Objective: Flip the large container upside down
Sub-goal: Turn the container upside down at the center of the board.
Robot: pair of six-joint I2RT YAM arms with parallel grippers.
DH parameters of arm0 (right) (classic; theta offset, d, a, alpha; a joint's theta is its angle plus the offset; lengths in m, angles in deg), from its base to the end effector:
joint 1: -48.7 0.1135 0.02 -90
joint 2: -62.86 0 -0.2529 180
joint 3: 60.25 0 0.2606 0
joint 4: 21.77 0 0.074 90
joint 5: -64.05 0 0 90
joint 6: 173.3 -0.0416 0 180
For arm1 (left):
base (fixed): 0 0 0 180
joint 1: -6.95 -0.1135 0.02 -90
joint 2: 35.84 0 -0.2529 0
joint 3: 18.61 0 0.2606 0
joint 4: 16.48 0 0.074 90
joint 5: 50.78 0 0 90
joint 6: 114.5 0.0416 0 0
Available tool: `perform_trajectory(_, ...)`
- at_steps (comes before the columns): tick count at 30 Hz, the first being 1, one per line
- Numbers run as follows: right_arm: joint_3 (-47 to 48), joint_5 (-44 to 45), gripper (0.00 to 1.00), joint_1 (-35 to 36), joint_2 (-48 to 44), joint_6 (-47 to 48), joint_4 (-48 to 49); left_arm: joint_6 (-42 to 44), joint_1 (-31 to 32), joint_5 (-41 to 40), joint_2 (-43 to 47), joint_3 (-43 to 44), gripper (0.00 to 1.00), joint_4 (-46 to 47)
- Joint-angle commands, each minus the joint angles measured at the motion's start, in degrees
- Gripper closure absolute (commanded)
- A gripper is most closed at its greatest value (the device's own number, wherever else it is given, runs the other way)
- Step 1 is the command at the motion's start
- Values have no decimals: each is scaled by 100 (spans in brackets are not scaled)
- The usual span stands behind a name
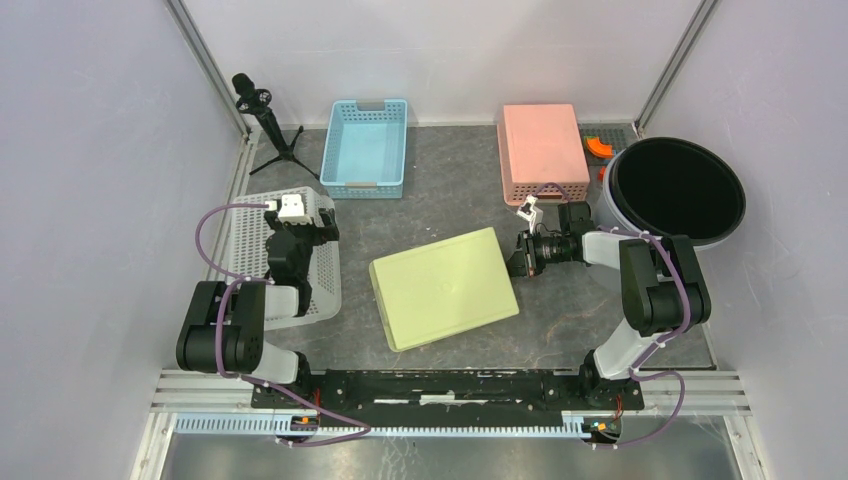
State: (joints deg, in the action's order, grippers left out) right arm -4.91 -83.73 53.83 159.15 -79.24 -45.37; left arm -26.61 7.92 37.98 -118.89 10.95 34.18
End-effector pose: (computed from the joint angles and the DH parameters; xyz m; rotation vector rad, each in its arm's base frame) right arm 0.2816 0.0606 0.1072 -0.4908 2.3706 1.3306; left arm 0.2599 -0.0035 0.1494 -0.0328 1.6199 -0.0239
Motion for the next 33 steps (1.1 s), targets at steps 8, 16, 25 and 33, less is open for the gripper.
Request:
perform_trajectory(8,342,446,78,-11,-59,694,-30,48,-9,53,-143,18,0,-550)
perform_trajectory(16,421,496,77,-27,-6,888,-196,50,-9,53,-142,18,0,-548)
perform_trajectory(25,451,581,77,-28,159,1036,-308,47,-12,53,-143,19,0,-551)
perform_trajectory(33,430,645,75,-23,219,1098,-317,50,-9,53,-142,18,0,-543)
